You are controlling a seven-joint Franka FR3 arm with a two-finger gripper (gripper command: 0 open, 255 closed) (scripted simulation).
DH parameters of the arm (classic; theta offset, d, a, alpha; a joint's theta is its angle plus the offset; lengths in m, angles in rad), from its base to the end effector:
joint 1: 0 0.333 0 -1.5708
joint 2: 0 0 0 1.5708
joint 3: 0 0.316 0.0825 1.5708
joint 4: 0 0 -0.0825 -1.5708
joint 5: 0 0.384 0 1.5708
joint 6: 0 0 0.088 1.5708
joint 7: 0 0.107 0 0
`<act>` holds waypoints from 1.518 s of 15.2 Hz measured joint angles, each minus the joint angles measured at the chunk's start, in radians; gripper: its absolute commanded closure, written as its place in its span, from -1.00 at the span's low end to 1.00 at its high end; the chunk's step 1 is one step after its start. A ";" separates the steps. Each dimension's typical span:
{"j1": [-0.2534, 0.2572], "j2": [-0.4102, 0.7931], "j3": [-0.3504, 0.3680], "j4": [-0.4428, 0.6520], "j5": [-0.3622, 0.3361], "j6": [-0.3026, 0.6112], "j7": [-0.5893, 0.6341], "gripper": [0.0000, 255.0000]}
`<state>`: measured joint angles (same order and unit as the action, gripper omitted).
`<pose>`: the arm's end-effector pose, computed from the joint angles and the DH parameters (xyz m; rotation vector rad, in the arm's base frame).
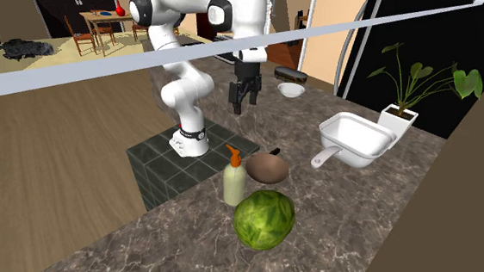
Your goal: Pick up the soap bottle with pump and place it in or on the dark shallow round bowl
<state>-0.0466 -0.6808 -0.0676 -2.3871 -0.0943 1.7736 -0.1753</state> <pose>0.3486 -0.0526 0.5589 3.0780 0.1396 0.0908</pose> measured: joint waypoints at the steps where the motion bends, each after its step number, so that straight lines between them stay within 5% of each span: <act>1: -0.007 0.011 -0.018 -0.018 -0.007 0.025 -0.016 -1.00; 10: -0.041 0.236 -0.151 -0.047 -0.027 0.236 -0.140 -1.00; 23: -0.046 0.294 -0.174 -0.125 -0.031 0.368 -0.154 -1.00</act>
<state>-0.0922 -0.3871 -0.2412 -2.5117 -0.1252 2.1420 -0.3290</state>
